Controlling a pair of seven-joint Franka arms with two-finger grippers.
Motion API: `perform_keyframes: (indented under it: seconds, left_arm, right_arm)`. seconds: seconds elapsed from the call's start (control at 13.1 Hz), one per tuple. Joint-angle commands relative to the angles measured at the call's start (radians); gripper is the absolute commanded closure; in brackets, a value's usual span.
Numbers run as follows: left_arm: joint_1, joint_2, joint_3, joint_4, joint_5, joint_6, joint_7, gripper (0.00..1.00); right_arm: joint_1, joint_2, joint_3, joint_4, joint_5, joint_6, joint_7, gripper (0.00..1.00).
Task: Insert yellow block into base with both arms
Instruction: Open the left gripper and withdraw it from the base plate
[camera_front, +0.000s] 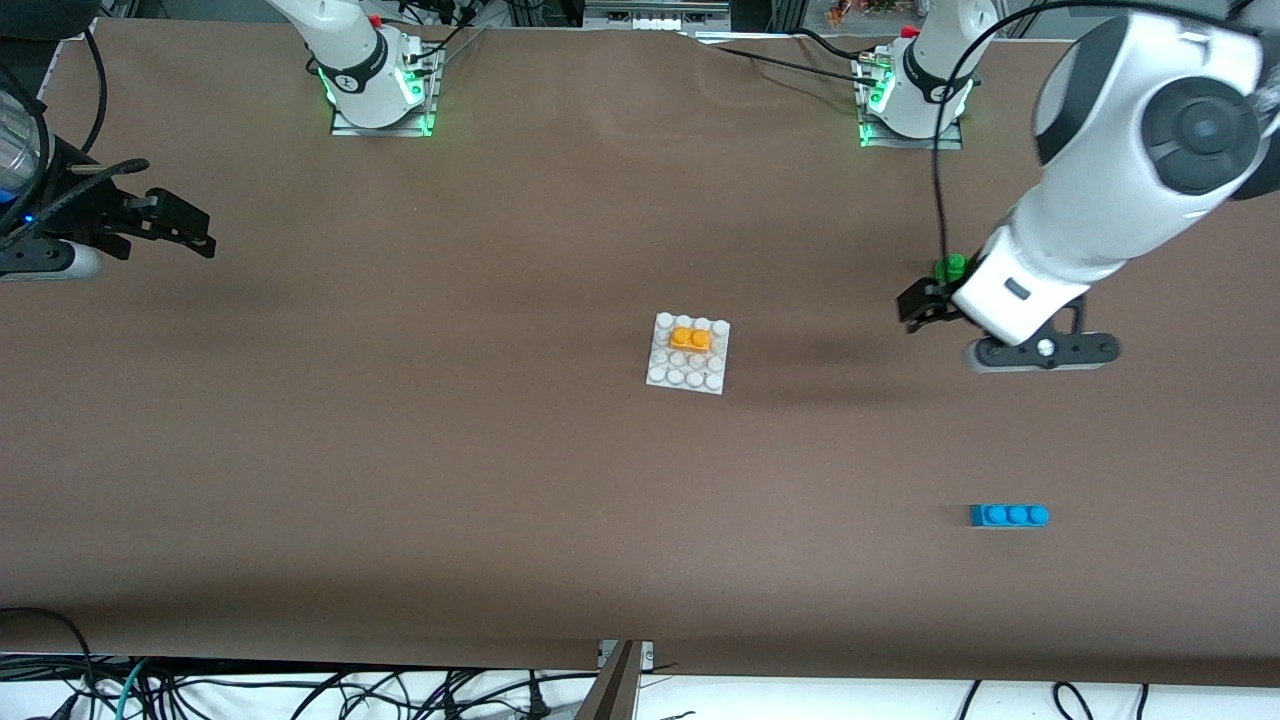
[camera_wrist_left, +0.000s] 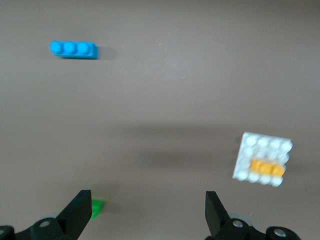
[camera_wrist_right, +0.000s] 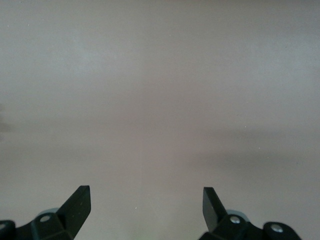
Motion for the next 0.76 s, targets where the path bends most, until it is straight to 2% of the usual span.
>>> perform_keyframes:
  seconds: [0.0, 0.15, 0.38, 0.46, 0.69]
  left_arm:
    - [0.107, -0.026, -0.015, 0.055, 0.007, -0.107, 0.169, 0.00]
    - [0.127, -0.070, 0.007, 0.019, 0.000, -0.115, 0.251, 0.00]
    - [0.112, -0.243, 0.017, -0.242, -0.009, -0.049, 0.237, 0.00]
    - [0.110, -0.271, 0.028, -0.274, -0.025, -0.040, 0.243, 0.00]
    - [0.073, -0.264, 0.096, -0.264, -0.044, -0.036, 0.249, 0.00]
  right_arm:
    - [-0.009, -0.007, 0.006, -0.003, 0.004, 0.000, -0.006, 0.01]
    - [-0.009, -0.007, 0.006, -0.003, 0.004, 0.000, -0.006, 0.01]
    - [-0.009, -0.007, 0.004, -0.004, 0.004, -0.002, -0.006, 0.01]
    - [-0.009, -0.007, 0.004, -0.003, 0.004, -0.002, -0.006, 0.01]
    - [-0.009, -0.007, 0.006, -0.004, 0.004, -0.003, -0.006, 0.01]
